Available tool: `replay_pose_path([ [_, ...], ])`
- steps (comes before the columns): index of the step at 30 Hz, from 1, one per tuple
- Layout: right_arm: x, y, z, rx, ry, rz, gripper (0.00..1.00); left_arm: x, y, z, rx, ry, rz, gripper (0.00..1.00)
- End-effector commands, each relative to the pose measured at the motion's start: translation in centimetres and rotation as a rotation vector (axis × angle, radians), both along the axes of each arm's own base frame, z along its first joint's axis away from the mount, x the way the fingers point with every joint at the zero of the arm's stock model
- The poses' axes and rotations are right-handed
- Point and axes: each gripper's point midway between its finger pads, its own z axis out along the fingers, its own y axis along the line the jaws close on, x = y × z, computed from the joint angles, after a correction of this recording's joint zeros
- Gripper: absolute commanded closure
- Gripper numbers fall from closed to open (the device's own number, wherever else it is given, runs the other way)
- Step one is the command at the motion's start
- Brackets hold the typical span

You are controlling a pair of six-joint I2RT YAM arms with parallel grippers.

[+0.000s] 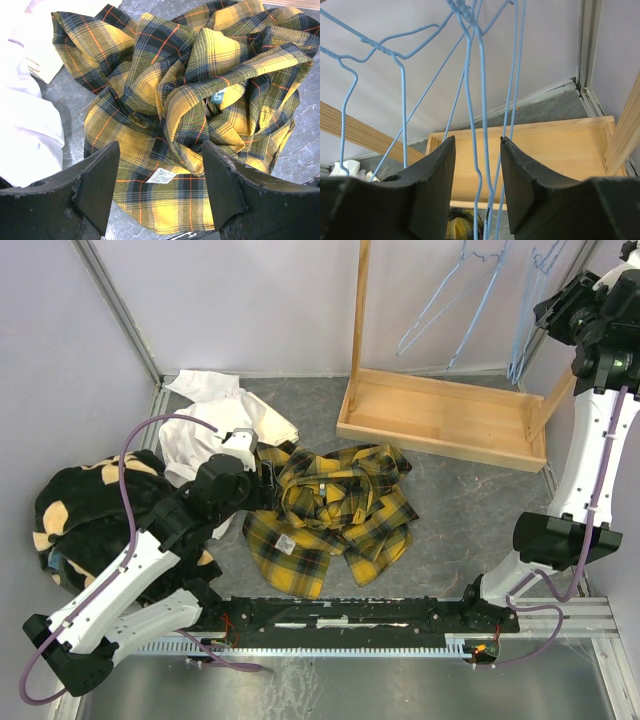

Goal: Place the shirt on the hanger

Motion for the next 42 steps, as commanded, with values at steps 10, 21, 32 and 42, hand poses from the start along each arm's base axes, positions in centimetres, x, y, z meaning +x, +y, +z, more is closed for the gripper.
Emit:
replay_pose_path([
  [10,0.2,-0.7,0.7,-0.016,-0.025,-0.022,0.59,0.0,-0.2,0.5,-0.037,-0.011,0.000,0.27],
  [21,1.9,-0.8,-1.7,0.011,0.032,0.000,0.61,-0.1,0.1,0.4,-0.026,-0.011,0.007,0.27],
  [32,3.4,-0.3,-3.8,0.037,0.071,0.051,0.60,-0.2,0.3,0.1,-0.021,-0.006,0.014,0.27],
  [42,3.6,-0.5,-3.0,-0.021,0.039,0.063,0.86,-0.2,0.0,-0.2,-0.020,0.006,0.006,0.27],
])
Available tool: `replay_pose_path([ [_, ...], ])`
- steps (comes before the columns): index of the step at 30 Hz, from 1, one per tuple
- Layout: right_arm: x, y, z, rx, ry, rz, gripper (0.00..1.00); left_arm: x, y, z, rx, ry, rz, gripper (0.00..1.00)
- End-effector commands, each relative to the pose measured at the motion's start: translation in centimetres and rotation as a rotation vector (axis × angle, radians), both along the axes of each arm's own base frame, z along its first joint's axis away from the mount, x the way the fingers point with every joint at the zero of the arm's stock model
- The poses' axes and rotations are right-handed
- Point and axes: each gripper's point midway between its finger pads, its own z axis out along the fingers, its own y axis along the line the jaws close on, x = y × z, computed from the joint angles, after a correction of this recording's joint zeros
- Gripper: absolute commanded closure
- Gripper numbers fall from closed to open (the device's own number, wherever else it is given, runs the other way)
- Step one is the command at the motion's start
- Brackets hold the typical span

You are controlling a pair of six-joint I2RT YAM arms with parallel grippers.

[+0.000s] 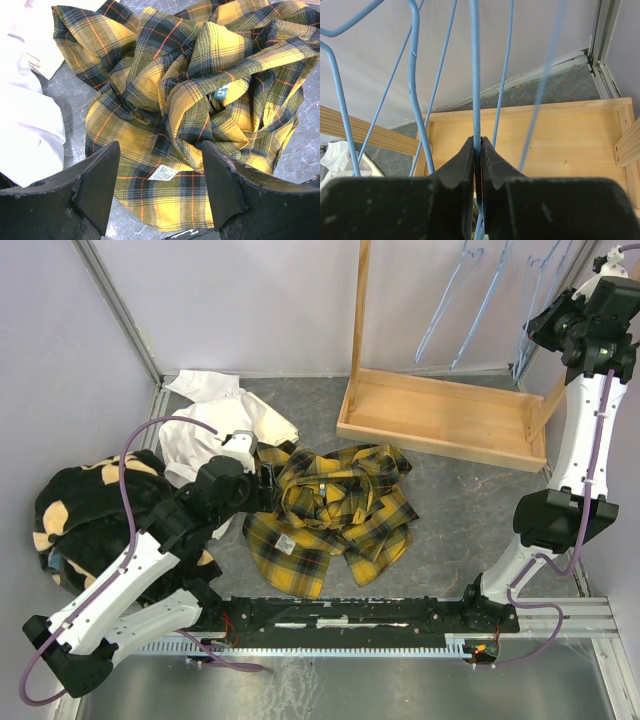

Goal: Place the shirt on the hanger

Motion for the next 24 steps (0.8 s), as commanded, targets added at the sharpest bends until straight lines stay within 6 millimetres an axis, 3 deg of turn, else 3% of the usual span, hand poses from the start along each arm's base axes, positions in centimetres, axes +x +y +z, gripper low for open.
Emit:
replay_pose_path([
  [1,-0.2,-0.1,3.7,-0.072,-0.110,0.013,0.88,0.1,-0.3,0.3,-0.028,-0.002,0.003,0.27],
  [7,-1.9,-1.0,7.2,-0.138,-0.195,-0.055,1.00,0.2,-0.3,0.6,-0.028,-0.006,0.006,0.27],
  [14,-4.8,0.3,10.8,-0.174,-0.277,-0.034,1.00,0.3,-0.1,1.1,-0.026,-0.028,0.011,0.27],
  [18,-6.4,1.1,10.9,-0.162,-0.271,-0.021,1.00,0.5,-0.1,1.8,-0.024,-0.051,-0.002,0.27],
  [24,-9.4,3.0,9.2,-0.141,-0.231,0.036,1.00,0.5,0.4,3.0,-0.036,-0.113,0.002,0.27],
])
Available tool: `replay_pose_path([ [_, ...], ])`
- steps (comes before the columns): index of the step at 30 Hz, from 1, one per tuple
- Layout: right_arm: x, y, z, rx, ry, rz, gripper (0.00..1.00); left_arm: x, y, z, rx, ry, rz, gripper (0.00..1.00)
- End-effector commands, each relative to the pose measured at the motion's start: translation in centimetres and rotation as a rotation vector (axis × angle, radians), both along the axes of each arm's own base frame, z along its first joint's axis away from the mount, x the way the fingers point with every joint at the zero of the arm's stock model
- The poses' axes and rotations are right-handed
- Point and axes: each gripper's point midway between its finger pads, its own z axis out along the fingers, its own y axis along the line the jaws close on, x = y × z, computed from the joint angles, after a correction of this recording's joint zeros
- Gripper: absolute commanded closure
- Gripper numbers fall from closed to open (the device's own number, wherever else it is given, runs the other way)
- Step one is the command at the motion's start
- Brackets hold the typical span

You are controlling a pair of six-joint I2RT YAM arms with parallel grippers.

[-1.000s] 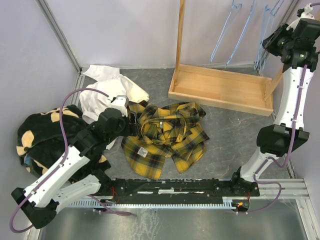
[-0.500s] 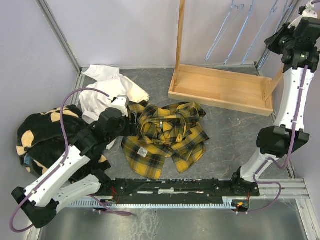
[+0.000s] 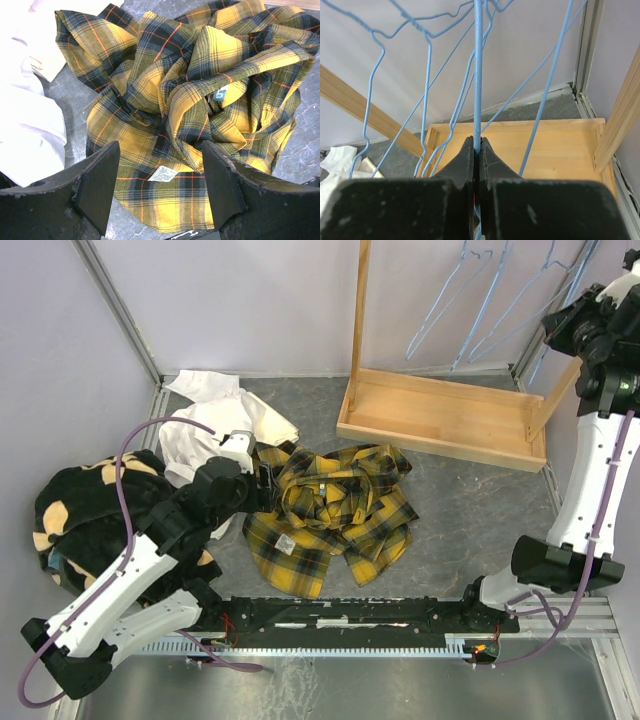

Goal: Place the shirt on the hanger

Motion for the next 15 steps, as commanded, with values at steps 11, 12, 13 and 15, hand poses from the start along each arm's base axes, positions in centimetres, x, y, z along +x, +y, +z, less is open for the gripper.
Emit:
replay_pose_path([
  [11,-9.4,2.8,0.0,0.010,-0.063,-0.017,1.00,0.8,0.8,5.0,-0.044,-0.215,-0.005,0.26],
  [12,-10.1,2.9,-0.1,0.010,-0.064,-0.022,1.00,0.8,0.8,5.3,-0.046,-0.223,-0.007,0.26],
  [13,-10.7,3.0,-0.2,0.006,-0.064,-0.026,1.00,0.8,0.9,5.5,-0.049,-0.233,-0.008,0.26],
  [15,-11.9,3.3,-0.2,-0.007,-0.072,-0.037,1.00,0.8,0.9,5.9,-0.051,-0.248,-0.011,0.26],
])
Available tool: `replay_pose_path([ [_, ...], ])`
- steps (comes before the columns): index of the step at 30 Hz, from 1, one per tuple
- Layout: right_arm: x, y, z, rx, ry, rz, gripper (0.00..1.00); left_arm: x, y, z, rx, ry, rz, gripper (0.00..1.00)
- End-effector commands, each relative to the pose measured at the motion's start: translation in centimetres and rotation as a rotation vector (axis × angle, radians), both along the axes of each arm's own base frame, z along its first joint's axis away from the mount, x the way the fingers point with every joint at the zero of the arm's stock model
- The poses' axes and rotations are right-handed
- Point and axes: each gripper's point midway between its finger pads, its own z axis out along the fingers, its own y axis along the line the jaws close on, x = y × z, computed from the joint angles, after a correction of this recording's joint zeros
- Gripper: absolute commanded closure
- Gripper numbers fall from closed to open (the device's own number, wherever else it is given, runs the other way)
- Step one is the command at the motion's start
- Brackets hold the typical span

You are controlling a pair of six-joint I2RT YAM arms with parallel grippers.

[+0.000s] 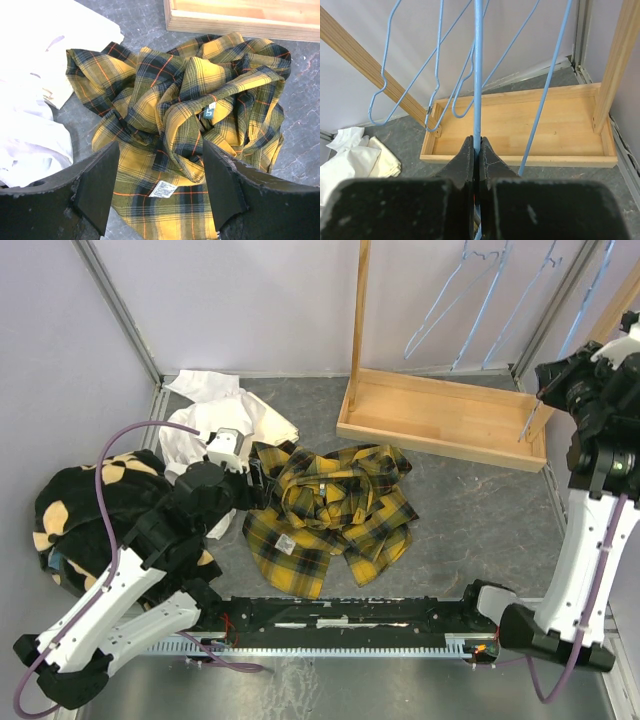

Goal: Place the shirt on the hanger

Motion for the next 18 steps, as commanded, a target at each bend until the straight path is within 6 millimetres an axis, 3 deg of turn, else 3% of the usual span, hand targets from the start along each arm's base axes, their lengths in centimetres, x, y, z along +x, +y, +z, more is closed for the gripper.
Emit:
replay_pose_path([
  [1,-3.2,0.6,2.2,-0.038,-0.094,-0.035,1.00,0.8,0.4,2.8,-0.008,-0.118,0.004,0.26],
  [5,-5.6,1.7,3.2,-0.077,-0.136,-0.023,1.00,0.7,0.6,3.9,-0.014,-0.160,-0.002,0.26],
  [10,-8.7,5.0,4.7,-0.168,-0.188,0.099,1.00,0.6,0.8,5.7,-0.005,-0.224,-0.019,0.26],
  [14,-11.7,9.1,5.8,-0.253,-0.250,0.305,1.00,0.7,1.1,6.8,0.015,-0.259,-0.022,0.26],
  [18,-14.1,14.1,5.1,-0.268,-0.271,0.596,1.00,0.6,1.2,7.8,0.021,-0.292,-0.031,0.25],
])
